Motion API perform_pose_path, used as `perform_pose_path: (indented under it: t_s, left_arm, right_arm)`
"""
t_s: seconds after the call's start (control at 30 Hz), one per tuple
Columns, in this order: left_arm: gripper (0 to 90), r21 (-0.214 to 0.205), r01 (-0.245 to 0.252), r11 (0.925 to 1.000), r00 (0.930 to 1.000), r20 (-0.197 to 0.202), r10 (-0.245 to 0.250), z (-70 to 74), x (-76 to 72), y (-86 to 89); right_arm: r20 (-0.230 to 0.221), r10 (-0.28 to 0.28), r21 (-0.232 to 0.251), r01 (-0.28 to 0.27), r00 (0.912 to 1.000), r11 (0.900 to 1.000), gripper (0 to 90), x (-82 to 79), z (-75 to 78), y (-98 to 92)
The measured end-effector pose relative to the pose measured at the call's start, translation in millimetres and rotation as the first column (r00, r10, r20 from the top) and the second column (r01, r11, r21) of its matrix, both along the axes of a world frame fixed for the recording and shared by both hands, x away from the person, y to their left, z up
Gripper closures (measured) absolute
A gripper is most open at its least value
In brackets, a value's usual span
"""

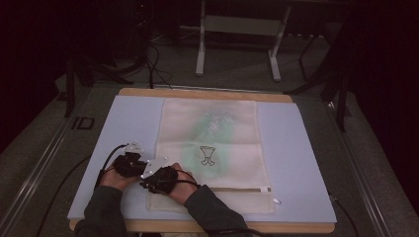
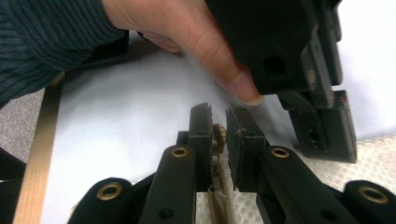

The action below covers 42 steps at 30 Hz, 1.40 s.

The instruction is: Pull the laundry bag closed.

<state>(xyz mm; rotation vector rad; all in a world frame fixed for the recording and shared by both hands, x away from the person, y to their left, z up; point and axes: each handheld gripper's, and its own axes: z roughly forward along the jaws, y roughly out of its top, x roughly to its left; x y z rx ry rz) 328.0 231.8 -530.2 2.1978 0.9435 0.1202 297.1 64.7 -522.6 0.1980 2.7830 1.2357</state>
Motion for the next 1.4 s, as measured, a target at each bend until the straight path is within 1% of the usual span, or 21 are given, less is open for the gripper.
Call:
perform_pose_path:
  t_s: [0.17,0.2,0.33,0.4,0.47,0.5,0.6,0.63,0.67,0.7,0.73,0.77,0.83,0.93,1.0,1.07,1.17,1.2,1.23,1.4]
  left_arm:
    - [89.7,-0.003,-0.006,1.0,1.0,-0.002,0.006,0.0,-0.4,-0.4]
    - [89.7,-0.002,-0.004,1.0,1.0,-0.004,0.004,0.0,-0.2,0.0]
    - [89.7,-0.004,-0.006,1.0,1.0,-0.003,0.006,-0.1,-0.3,-0.1]
    - [89.7,-0.002,-0.005,1.0,1.0,-0.002,0.005,0.0,-0.3,-0.3]
    - [89.7,-0.001,-0.005,1.0,1.0,-0.002,0.005,0.1,-0.4,-0.4]
    - [89.7,0.001,-0.005,1.0,1.0,-0.001,0.005,0.2,-0.5,-0.5]
    - [89.7,0.002,-0.005,1.0,1.0,-0.001,0.005,0.2,-0.5,-0.5]
    - [89.7,0.003,-0.005,1.0,1.0,-0.001,0.005,0.3,-0.6,-0.8]
    - [89.6,0.003,-0.005,1.0,1.0,-0.001,0.005,0.3,-0.6,-0.8]
    - [89.6,0.005,-0.006,1.0,1.0,0.0,0.006,0.5,-0.8,-1.2]
    - [89.6,0.005,-0.006,1.0,1.0,0.0,0.006,0.5,-0.8,-1.2]
    - [89.6,0.006,-0.006,1.0,1.0,0.002,0.006,0.6,-1.1,-1.3]
    - [89.5,0.01,-0.007,0.9999,1.0,0.002,0.007,1.2,-1.8,-1.7]
    - [89.2,0.016,-0.005,0.9999,1.0,0.005,0.005,1.9,-2.7,-2.0]
    - [89.2,0.021,-0.003,0.9998,1.0,0.009,0.003,2.8,-4.1,-2.4]
    - [89.2,0.022,0.001,0.9998,1.0,0.009,-0.001,3.7,-6.9,-2.7]
    - [89.2,0.021,0.007,0.9998,1.0,0.004,-0.008,4.4,-13.7,-4.3]
    - [89.2,0.021,0.007,0.9998,1.0,0.004,-0.008,4.4,-13.7,-4.3]
    - [89.2,0.024,0.013,0.9996,0.9999,0.002,-0.013,4.8,-17.4,-5.4]
    - [89.3,0.032,0.018,0.9993,0.9998,-0.001,-0.018,4.2,-22.6,-7.9]
  right_arm:
    - [0.009,-0.002,0.01,0.002,1.0,1.0,81.2,-1.9,2.6,-6.1]
    - [0.015,0.0,0.008,0.0,0.9999,1.0,81.2,-2.8,3.9,-11.3]
    - [0.018,-0.001,0.008,0.001,0.9998,1.0,81.2,-3.6,4.4,-16.4]
    - [0.015,0.0,-0.01,0.0,0.9999,1.0,81.2,-5.3,2.3,-24.8]
    - [0.014,0.001,-0.018,-0.001,0.9999,0.9998,81.2,-5.2,0.9,-26.3]
    - [0.007,-0.001,-0.022,0.001,1.0,0.9998,81.1,-4.5,-2.2,-28.7]
    - [-0.006,-0.004,-0.025,0.004,1.0,0.9997,80.9,-2.8,-4.3,-30.1]
    - [-0.027,-0.005,-0.024,0.005,0.9996,0.9997,80.7,-0.8,-5.6,-30.1]
    - [-0.027,-0.005,-0.024,0.005,0.9996,0.9997,80.7,-0.8,-5.6,-30.1]
    - [-0.04,-0.006,-0.028,0.005,0.9992,0.9996,80.5,0.9,-6.2,-28.5]
    - [-0.04,-0.006,-0.028,0.005,0.9992,0.9996,80.5,0.9,-6.2,-28.5]
    - [-0.055,-0.011,-0.03,0.009,0.9984,0.9995,80.4,2.6,-6.6,-26.9]
    - [-0.062,-0.012,-0.034,0.01,0.998,0.9994,80.7,3.7,-7.1,-27.4]
    - [-0.063,-0.01,-0.04,0.007,0.998,0.9992,81.1,3.2,-9.0,-28.4]
    - [-0.056,-0.008,-0.043,0.006,0.9984,0.999,81.3,2.0,-10.4,-29.3]
    - [-0.059,-0.012,-0.04,0.01,0.9982,0.9991,81.4,1.1,-10.9,-29.6]
    - [-0.047,-0.009,-0.039,0.007,0.9989,0.9992,81.5,0.2,-12.0,-30.4]
    - [-0.047,-0.009,-0.039,0.007,0.9989,0.9992,81.5,0.2,-12.0,-30.4]
    - [-0.045,-0.008,-0.032,0.007,0.9989,0.9995,81.5,0.2,-12.7,-30.8]
    - [-0.043,-0.009,-0.03,0.008,0.999,0.9995,81.5,-0.2,-12.9,-30.6]
